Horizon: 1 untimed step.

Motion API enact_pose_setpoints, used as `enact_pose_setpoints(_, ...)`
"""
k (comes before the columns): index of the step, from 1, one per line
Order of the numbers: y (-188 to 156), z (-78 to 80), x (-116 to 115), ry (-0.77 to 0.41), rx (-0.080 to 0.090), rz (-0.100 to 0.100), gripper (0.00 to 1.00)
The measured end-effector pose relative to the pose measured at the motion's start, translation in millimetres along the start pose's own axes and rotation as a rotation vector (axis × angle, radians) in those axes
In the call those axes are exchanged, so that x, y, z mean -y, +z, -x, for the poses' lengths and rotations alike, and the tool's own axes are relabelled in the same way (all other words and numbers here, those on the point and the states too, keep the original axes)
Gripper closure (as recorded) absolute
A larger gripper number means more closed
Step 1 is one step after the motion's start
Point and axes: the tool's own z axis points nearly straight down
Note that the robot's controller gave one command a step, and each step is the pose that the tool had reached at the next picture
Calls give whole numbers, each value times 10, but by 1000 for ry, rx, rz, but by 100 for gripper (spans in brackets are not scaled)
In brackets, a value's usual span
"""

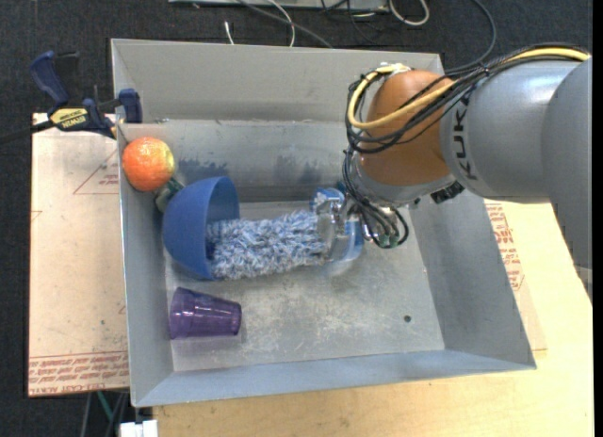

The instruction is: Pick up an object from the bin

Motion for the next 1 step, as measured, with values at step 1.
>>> enact_pose_setpoints(1, -780, 257, -383, 137, -2, 4, 100)
